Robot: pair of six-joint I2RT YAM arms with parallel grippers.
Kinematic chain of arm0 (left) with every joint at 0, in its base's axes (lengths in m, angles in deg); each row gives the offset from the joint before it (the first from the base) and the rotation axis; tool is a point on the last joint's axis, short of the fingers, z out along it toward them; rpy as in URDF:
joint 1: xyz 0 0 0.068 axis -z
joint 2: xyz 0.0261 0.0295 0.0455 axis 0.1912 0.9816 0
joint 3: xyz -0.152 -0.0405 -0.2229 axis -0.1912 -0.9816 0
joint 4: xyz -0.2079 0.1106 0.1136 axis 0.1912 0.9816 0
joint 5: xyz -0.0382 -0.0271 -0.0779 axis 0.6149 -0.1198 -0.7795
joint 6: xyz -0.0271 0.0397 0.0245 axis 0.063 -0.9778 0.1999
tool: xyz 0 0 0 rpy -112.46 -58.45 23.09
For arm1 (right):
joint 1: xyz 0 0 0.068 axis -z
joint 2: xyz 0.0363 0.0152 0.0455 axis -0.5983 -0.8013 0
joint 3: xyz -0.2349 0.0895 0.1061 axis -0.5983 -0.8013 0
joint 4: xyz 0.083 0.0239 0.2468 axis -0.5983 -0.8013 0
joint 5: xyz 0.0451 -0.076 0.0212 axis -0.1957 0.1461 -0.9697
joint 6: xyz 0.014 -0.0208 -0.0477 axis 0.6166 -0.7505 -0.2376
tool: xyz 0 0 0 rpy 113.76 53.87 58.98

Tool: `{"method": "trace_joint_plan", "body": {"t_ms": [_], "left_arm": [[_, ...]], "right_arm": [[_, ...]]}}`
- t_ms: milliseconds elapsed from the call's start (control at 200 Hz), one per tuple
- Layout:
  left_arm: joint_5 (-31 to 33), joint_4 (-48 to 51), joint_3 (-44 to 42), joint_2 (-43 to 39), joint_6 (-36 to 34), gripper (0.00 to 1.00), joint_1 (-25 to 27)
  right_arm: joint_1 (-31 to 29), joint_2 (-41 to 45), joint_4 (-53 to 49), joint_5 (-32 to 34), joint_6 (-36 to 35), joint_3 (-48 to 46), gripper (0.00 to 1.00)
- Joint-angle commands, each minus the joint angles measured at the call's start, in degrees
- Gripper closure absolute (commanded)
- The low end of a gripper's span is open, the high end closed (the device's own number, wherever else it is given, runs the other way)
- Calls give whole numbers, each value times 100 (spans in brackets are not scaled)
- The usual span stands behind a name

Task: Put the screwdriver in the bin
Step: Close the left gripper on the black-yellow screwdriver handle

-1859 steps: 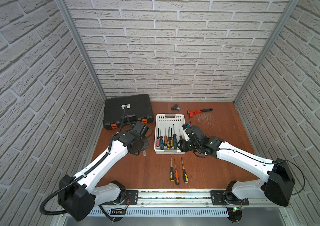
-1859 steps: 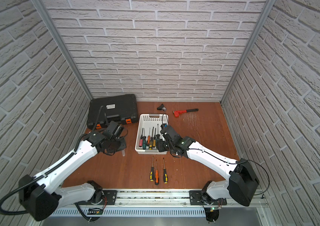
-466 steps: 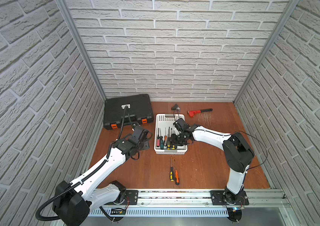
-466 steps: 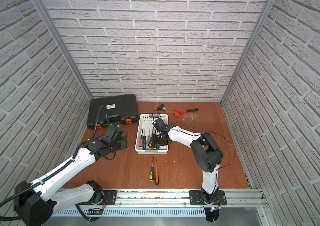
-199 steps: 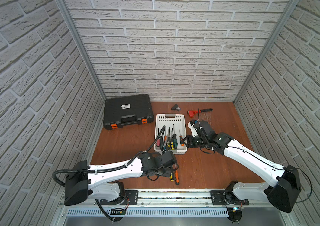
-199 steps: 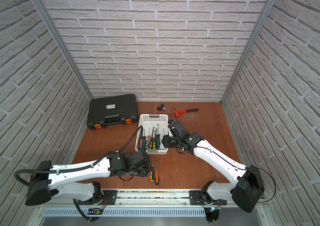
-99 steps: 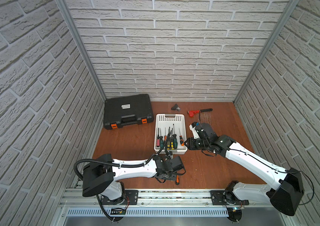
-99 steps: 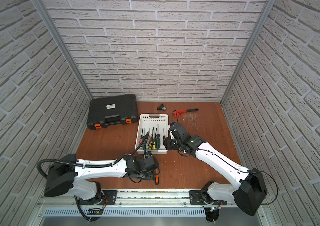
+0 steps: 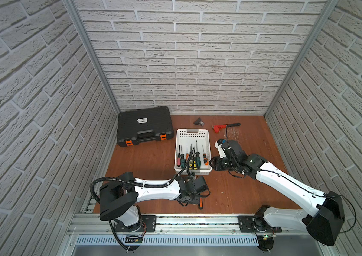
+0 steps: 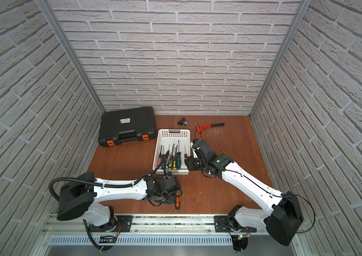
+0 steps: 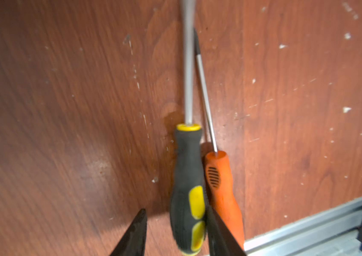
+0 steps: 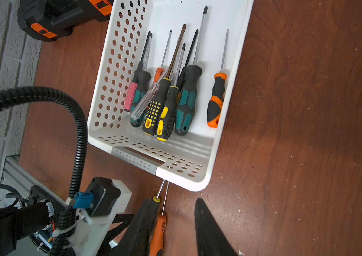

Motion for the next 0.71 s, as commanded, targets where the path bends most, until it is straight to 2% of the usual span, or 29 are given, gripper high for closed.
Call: {"method": "trace_joint_plan", "body": {"t_ms": [0, 390, 465, 700], "left_arm": [[67, 179, 121, 124, -69, 56, -51], [163, 274, 115, 308, -167, 63, -178], [168, 278, 139, 343, -229, 71, -177], [253, 475, 123, 247, -168, 89, -157]], "right_arm": [[-36, 101, 137, 12, 61, -53, 65], [-29, 81, 208, -44, 79, -81, 66], [-29, 79, 219, -54, 78, -81, 66], [-29, 59, 293, -83, 100, -97, 66]]}}
